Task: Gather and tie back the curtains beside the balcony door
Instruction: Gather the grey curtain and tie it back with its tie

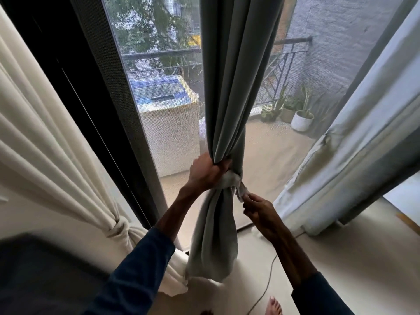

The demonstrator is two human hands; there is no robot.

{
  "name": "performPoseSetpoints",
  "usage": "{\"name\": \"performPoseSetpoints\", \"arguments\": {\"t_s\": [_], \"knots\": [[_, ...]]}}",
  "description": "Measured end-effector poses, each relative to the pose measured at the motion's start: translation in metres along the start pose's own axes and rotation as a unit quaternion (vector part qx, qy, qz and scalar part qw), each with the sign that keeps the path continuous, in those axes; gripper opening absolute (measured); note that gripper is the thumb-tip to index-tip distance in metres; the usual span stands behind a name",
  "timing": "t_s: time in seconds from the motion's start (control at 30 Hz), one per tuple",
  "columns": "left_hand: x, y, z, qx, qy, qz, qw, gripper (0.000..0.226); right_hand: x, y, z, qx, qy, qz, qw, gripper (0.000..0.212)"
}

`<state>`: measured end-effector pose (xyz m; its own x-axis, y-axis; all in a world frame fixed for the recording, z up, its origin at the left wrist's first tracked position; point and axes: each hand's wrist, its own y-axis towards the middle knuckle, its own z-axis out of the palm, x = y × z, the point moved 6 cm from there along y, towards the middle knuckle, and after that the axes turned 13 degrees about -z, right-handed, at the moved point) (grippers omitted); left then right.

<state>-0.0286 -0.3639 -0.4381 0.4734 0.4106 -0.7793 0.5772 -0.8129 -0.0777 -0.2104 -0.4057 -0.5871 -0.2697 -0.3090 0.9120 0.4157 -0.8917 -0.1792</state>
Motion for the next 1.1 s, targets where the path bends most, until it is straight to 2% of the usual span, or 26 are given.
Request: {"name": "performPoseSetpoints", "arguments": {"t_s": [0.17, 0.27, 0.37, 0.57, 0.67, 0.87, 0.93, 1.1], "knots": [[-0.004, -0.004, 0.009, -0.013, -0.013, 0.006, 1.000, 0.036, 0.006, 0.002, -0.002, -0.027, -0.023, 0.009, 0.999, 0.016], [0.000, -0.003, 0.009, -0.034, -0.021, 0.010, 0.999, 0.038, 0.008, -0.001, 0.003, -0.023, -0.013, -0.005, 1.000, 0.018], [0.004, -0.003, 0.011, -0.042, 0.002, 0.038, 0.998, 0.046, 0.009, -0.003, 0.004, -0.023, -0.013, -0.013, 1.000, 0.031], [0.004, -0.009, 0.018, -0.020, -0.043, 0.078, 0.996, 0.058, 0.016, 0.000, 0.003, -0.004, 0.002, -0.021, 1.000, 0.034], [0.001, -0.012, 0.020, 0.018, -0.074, 0.103, 0.992, 0.065, 0.021, -0.002, 0.004, 0.022, 0.016, -0.027, 0.999, 0.033], [0.004, -0.008, 0.029, 0.047, -0.052, 0.151, 0.986, 0.073, 0.027, -0.003, -0.003, 0.002, 0.005, -0.030, 1.000, 0.033], [0.015, -0.004, 0.031, 0.033, -0.058, 0.136, 0.988, 0.074, 0.027, -0.002, -0.009, -0.017, 0.002, -0.030, 0.999, 0.035], [0.041, -0.004, 0.036, -0.059, -0.047, 0.054, 0.996, 0.057, 0.028, -0.005, -0.033, -0.107, 0.005, -0.058, 0.993, 0.031]]}}
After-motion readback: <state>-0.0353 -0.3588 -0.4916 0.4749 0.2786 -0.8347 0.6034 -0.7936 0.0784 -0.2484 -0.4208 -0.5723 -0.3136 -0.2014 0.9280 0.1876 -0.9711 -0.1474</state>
